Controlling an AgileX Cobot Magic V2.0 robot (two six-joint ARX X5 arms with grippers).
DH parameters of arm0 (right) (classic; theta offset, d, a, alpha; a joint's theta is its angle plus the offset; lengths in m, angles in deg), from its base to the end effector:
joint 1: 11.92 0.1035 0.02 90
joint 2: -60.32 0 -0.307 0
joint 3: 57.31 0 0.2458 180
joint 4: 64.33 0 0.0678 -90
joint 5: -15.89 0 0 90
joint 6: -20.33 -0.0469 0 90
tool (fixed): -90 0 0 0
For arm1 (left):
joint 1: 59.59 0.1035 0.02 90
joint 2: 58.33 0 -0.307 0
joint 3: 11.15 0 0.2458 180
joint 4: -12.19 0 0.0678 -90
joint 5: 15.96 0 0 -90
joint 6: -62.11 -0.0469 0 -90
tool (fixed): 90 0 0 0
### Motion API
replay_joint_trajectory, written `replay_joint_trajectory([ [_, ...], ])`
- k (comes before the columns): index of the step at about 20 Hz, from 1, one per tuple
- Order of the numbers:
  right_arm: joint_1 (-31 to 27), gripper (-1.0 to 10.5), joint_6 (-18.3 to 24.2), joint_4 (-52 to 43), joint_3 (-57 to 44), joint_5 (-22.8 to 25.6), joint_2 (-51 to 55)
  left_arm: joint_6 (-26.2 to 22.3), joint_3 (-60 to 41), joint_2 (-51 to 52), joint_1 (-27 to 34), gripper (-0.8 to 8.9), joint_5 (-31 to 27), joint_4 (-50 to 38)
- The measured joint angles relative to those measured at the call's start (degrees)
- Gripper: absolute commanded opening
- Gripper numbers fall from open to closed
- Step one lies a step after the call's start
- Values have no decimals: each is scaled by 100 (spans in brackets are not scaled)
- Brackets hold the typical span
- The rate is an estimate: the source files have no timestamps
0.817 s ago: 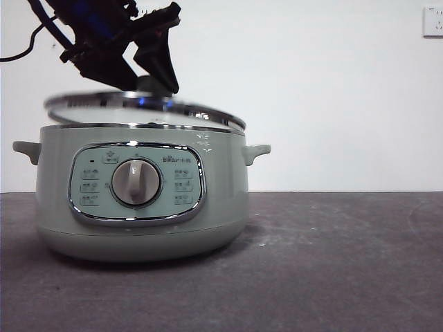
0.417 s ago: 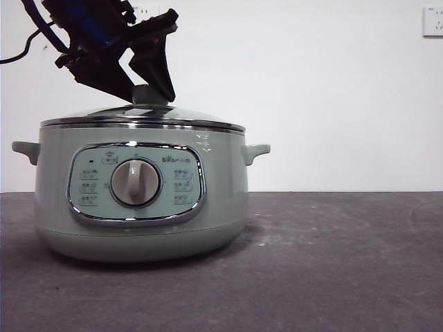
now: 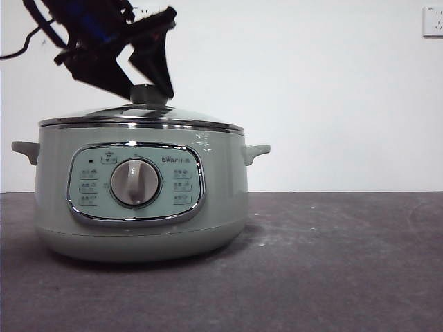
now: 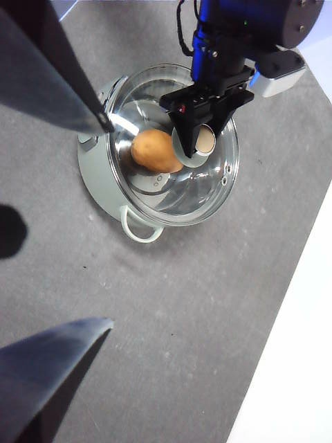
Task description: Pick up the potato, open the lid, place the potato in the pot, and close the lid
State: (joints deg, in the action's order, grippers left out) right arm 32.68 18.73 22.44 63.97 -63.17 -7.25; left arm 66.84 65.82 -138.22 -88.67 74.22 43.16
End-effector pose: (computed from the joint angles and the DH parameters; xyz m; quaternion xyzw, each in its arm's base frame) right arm 0.1086 0.0946 0.5233 -0.1197 0.2556 0.2740 0.9194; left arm 0.2681 -0.1492 0.3293 0.0345 0.2920 -0.2298 0.9278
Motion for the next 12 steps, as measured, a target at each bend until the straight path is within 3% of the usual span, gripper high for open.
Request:
replay_joint_trajectory([
  [5, 0, 437, -15, 76, 0, 0, -2, 0, 739, 210, 4, 346, 2, 225],
  [12, 0, 436, -120, 363, 0, 2, 0, -2, 1644, 798, -81, 346, 79, 1622],
])
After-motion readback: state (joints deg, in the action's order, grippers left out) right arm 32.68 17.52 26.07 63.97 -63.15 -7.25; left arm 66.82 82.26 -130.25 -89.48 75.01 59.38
